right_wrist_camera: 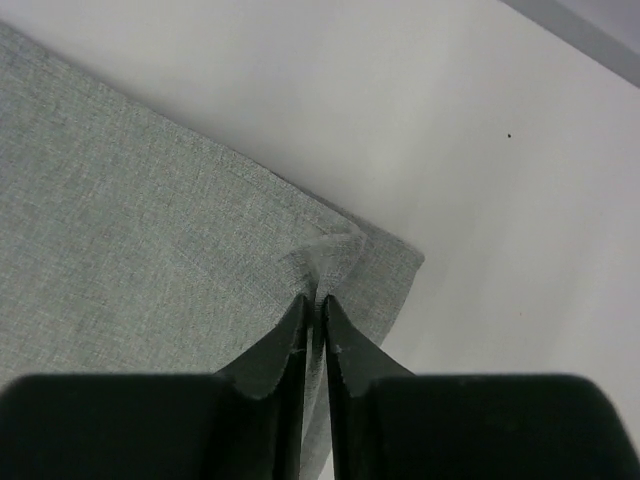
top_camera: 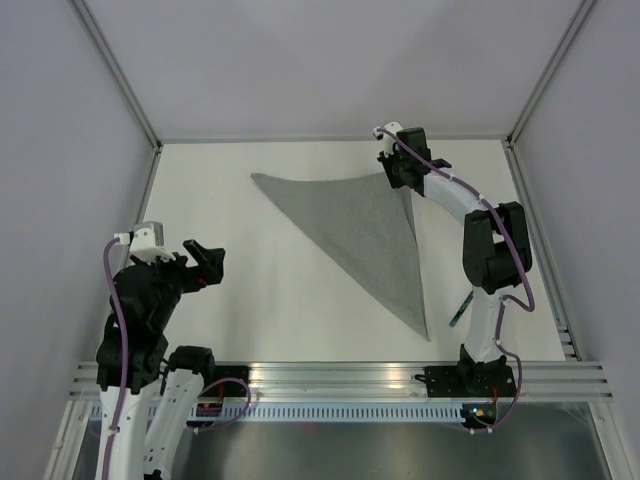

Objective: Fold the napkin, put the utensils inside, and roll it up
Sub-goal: Fold the napkin, then grab a utensil with the right arm

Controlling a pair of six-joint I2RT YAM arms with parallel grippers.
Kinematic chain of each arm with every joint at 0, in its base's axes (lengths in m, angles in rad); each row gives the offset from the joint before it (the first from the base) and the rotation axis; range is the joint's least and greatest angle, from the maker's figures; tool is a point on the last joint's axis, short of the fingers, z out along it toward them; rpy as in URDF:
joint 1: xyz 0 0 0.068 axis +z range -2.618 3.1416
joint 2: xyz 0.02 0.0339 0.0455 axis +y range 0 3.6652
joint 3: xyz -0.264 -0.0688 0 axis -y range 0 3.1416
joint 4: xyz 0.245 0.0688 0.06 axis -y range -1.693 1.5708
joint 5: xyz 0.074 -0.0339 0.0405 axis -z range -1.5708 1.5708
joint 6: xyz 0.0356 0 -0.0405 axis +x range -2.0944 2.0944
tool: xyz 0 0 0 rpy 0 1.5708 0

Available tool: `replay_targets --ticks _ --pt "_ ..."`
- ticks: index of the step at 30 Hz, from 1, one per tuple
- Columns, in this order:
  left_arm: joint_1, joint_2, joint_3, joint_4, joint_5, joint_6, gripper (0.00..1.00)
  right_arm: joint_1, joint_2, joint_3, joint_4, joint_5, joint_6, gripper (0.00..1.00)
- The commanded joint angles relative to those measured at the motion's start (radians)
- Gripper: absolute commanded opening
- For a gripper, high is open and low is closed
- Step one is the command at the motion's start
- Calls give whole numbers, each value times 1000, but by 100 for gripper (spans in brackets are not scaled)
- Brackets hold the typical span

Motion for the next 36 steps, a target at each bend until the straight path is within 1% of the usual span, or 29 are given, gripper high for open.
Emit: replay_targets --ticks 1,3,4,6,8,10,12,13,14,16,17,19,21,22,25,28,31,36 --pt "4 4 -3 27 -4 11 100 -15 39 62 -7 55 -5 21" --pt "4 4 -3 29 -2 13 100 -21 68 97 -29 64 0 46" --pt "4 3 -3 29 -1 13 100 -30 85 132 -52 71 11 65" --pt "4 3 -3 27 2 13 100 -53 100 172 -78 76 25 76" --pt "4 -2 -3 29 2 13 100 -72 105 223 -136 73 48 77" --pt "2 -5 -4 29 2 14 100 -101 71 226 -176 59 61 78" --pt "2 -8 -4 27 2 14 100 -119 27 169 -225 59 72 78" --pt "0 -11 -4 29 2 14 100 -139 -27 136 -237 61 72 77" --pt "-3 -14 -4 29 2 14 100 -150 -56 58 -265 47 71 77" --pt "-4 -19 -4 29 4 14 100 -200 -145 -27 -292 13 51 76" --pt "-6 -17 -4 29 4 14 100 -222 -171 -106 -326 -28 43 75" --pt "-6 -17 -4 29 2 13 100 -309 -243 -200 -399 -66 -6 73" --pt "-9 -19 -4 29 4 14 100 -366 -283 -252 -447 -125 -56 72" --pt "-9 -20 -6 30 7 14 100 -417 -318 -274 -472 -131 -107 72" --pt "-10 -25 -6 30 7 14 100 -495 -372 -357 -547 -137 -219 71" --pt "-12 -36 -9 30 7 14 100 -543 -410 -421 -616 -140 -280 72" --pt "-15 -43 -10 35 11 14 100 -561 -437 -490 -665 -120 -342 74" --pt "-18 -50 -12 36 7 14 100 -564 -429 -540 -688 -94 -360 75"
